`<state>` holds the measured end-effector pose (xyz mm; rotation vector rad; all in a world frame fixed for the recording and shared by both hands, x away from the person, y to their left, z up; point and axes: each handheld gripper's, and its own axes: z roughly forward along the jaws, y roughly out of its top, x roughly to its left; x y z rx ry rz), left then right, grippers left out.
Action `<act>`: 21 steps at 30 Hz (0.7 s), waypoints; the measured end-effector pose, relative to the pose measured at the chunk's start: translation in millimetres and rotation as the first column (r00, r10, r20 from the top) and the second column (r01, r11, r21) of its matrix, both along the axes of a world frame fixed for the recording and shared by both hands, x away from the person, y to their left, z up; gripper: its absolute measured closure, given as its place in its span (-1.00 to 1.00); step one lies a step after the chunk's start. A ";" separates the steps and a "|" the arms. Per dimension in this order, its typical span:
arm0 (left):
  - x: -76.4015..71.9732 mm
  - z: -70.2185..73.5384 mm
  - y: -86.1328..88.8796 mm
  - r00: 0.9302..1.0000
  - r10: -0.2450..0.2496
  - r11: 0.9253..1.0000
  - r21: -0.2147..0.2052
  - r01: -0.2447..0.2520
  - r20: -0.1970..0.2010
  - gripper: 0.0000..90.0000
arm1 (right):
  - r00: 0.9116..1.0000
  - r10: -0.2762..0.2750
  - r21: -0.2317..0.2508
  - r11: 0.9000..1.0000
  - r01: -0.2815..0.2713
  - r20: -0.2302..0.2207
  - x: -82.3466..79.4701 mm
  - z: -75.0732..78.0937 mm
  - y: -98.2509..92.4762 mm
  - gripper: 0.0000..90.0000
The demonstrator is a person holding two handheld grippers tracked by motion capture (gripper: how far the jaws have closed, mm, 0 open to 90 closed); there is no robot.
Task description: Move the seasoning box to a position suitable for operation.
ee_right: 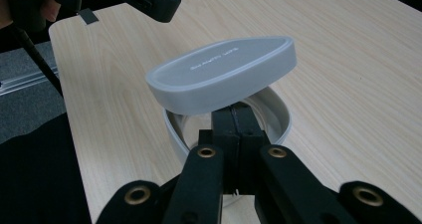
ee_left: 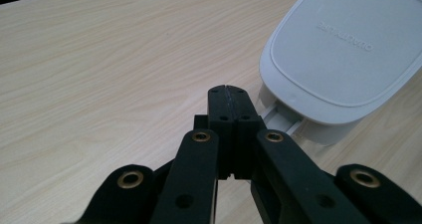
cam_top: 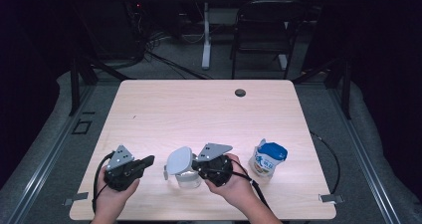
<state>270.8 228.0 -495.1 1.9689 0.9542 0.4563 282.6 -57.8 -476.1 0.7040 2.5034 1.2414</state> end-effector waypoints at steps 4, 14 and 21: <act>-1.6 -0.3 2.6 1.000 0.006 1.000 -0.001 -0.006 -0.001 1.00 | 1.000 0.004 0.003 1.000 -0.004 0.003 0.4 1.8 2.4 1.00; -4.8 -0.4 7.9 1.000 0.022 1.000 -0.001 -0.022 0.003 1.00 | 1.000 0.017 0.011 1.000 -0.017 0.011 2.3 5.6 8.2 1.00; -4.9 1.1 10.0 1.000 0.022 1.000 0.006 -0.022 -0.001 1.00 | 1.000 0.021 0.021 1.000 -0.021 0.012 2.8 7.8 12.1 1.00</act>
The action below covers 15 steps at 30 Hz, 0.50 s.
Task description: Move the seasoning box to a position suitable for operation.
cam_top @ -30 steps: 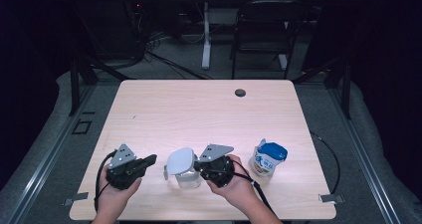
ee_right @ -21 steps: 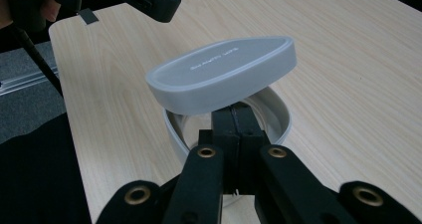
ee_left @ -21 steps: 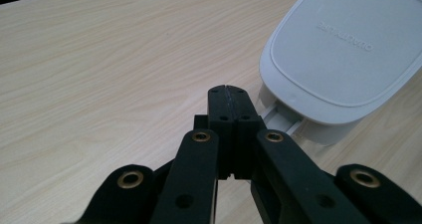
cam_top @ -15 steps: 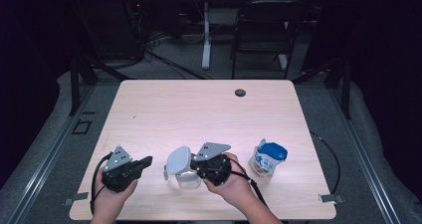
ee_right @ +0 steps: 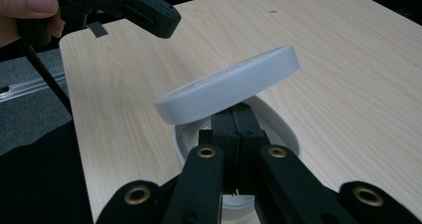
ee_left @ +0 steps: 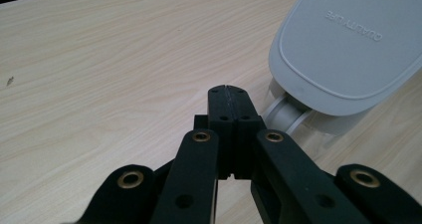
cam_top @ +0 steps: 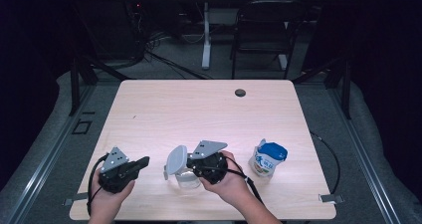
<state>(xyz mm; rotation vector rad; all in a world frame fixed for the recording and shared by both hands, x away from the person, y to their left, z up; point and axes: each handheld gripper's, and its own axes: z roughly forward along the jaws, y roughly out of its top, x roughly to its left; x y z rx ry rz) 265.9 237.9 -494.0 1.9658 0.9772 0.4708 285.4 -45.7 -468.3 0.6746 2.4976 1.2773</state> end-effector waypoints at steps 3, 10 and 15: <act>0.0 0.0 0.0 1.000 0.001 1.000 -0.001 -0.001 0.001 1.00 | 1.000 0.001 0.000 1.000 -0.001 0.004 0.2 1.2 0.9 1.00; -0.1 0.2 0.3 1.000 0.003 1.000 0.000 -0.003 0.002 1.00 | 1.000 0.005 0.008 1.000 -0.005 0.007 0.2 4.1 3.8 1.00; 0.0 0.4 0.1 1.000 0.003 1.000 0.000 -0.003 0.004 1.00 | 1.000 0.014 0.018 1.000 -0.014 0.014 -0.3 8.4 8.6 1.00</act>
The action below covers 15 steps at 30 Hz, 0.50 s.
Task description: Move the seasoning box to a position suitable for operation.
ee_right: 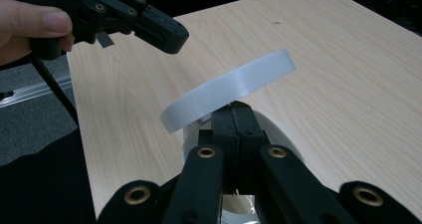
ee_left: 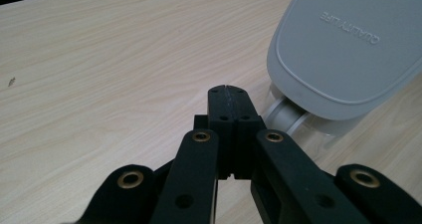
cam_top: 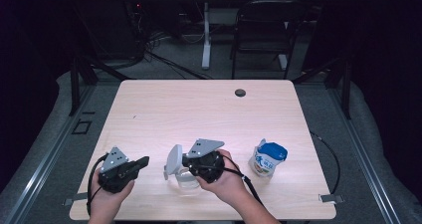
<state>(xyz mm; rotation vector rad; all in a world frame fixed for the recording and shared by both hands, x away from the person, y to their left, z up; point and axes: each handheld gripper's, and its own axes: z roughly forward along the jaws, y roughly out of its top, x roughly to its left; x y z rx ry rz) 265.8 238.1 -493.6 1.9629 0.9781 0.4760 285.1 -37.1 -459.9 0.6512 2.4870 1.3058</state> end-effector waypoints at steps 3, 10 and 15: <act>0.3 -0.8 0.1 1.000 0.002 1.000 -0.009 -0.002 0.002 1.00 | 1.000 0.005 0.002 1.000 -0.005 0.005 -0.2 2.7 2.8 1.00; 0.2 -0.4 0.3 1.000 -0.001 1.000 -0.006 0.001 0.000 1.00 | 1.000 0.022 0.013 1.000 -0.022 0.017 -1.6 8.5 11.9 1.00; 0.1 -0.2 1.1 1.000 0.002 1.000 -0.008 -0.002 -0.001 1.00 | 0.999 0.034 0.007 0.999 -0.034 0.023 -2.3 10.2 16.5 1.00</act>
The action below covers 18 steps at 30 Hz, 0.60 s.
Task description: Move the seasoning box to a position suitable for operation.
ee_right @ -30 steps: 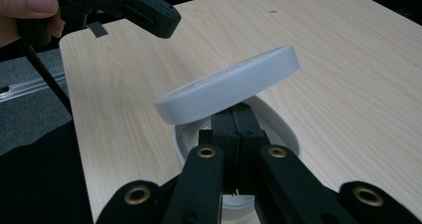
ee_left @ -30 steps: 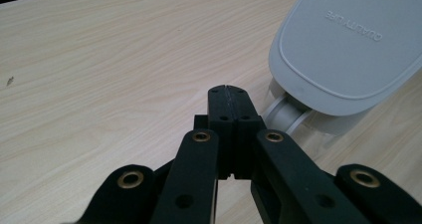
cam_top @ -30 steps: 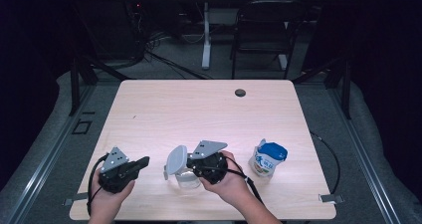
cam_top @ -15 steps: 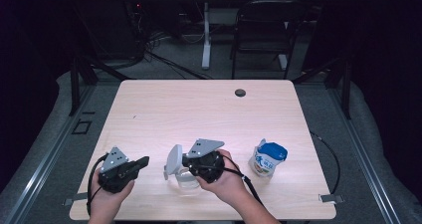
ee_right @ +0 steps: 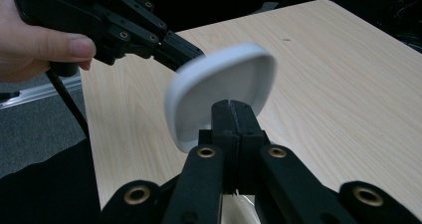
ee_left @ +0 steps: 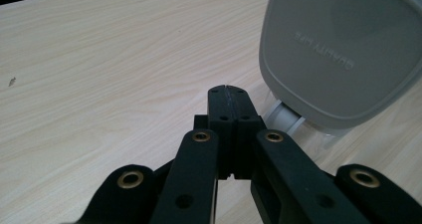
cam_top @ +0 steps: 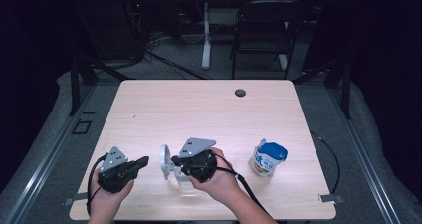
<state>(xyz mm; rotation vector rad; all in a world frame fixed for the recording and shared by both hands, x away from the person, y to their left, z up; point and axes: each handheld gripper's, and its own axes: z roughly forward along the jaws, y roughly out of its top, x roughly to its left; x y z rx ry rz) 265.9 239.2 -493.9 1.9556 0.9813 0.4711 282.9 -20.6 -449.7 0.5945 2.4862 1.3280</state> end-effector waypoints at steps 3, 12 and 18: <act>0.3 -0.6 0.1 1.000 0.002 1.000 -0.005 -0.001 0.003 1.00 | 1.000 0.000 -0.003 1.000 0.000 0.003 0.1 0.9 -0.1 1.00; 0.5 -0.9 0.2 1.000 0.002 1.000 -0.005 -0.002 0.001 1.00 | 1.000 -0.009 0.003 1.000 0.009 0.006 0.0 1.6 -3.1 1.00; 0.7 -1.4 0.5 1.000 0.008 1.000 -0.008 -0.008 0.004 0.96 | 1.000 -0.019 0.000 1.000 0.019 0.002 -0.2 -0.6 -8.1 0.98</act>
